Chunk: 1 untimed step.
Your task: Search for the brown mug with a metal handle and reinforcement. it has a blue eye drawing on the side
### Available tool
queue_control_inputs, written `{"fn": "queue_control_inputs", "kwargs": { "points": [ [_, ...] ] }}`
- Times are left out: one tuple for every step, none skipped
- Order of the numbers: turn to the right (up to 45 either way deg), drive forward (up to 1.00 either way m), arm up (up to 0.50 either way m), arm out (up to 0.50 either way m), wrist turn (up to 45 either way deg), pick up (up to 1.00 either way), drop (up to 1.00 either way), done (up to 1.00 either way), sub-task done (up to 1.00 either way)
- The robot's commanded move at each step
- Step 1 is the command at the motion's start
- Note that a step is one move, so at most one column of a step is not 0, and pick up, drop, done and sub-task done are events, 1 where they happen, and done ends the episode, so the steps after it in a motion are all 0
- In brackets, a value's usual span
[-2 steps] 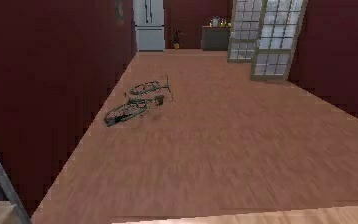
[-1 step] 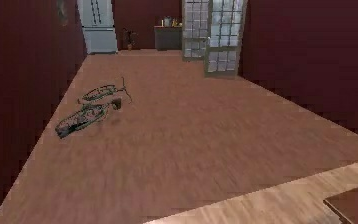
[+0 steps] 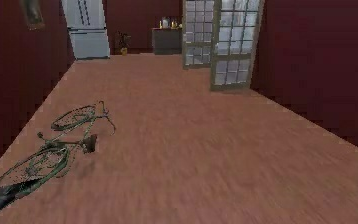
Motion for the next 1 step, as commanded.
{"fn": "queue_control_inputs", "kwargs": {
  "points": [
    [0.0, 1.0, 0.0, 0.0, 0.0, 0.0, 0.0, 0.0, 0.0]
  ]
}}
